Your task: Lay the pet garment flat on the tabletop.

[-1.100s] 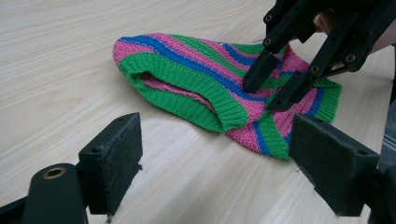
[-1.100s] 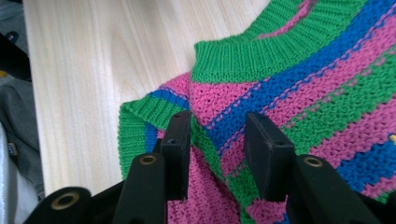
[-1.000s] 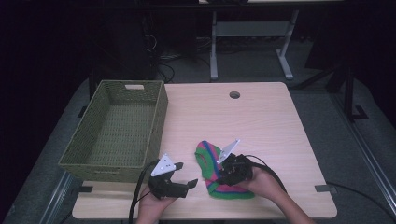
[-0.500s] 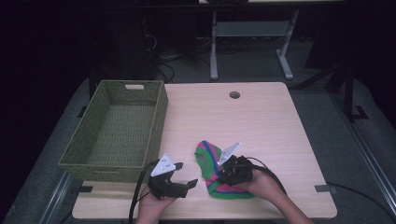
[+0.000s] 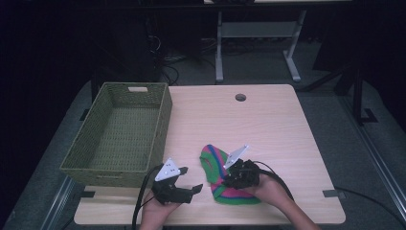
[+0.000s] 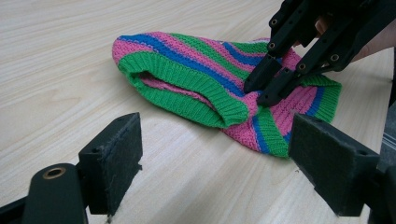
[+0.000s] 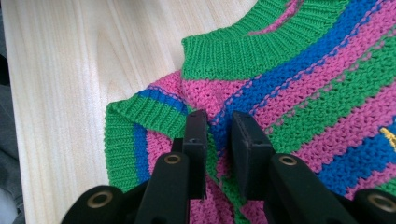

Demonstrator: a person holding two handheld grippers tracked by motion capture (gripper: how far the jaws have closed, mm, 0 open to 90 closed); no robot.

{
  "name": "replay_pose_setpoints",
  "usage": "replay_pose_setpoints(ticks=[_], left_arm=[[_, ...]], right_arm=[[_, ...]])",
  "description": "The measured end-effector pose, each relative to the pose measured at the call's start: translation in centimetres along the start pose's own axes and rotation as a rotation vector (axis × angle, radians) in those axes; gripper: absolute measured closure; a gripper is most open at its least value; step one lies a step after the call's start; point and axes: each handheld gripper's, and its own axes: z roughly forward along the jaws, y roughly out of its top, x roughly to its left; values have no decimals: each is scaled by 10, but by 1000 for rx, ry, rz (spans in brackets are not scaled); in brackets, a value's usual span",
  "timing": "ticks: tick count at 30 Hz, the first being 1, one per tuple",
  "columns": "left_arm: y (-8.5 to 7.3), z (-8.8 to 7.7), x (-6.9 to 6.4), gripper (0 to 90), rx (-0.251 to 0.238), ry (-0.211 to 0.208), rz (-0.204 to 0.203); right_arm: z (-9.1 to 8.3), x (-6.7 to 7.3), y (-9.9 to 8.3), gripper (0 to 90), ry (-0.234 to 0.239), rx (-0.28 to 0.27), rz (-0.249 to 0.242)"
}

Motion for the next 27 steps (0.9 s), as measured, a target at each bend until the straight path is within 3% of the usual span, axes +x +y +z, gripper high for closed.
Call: replay_pose_setpoints(ticks=[9,27], left_arm=[[0,2,-1,174,9,-6,4],[0,2,0,174,10,-7,4]], right_arm=[[-2,-2,0,824,9,-10,5],[-10,-1,-1,852,17,-33,1]])
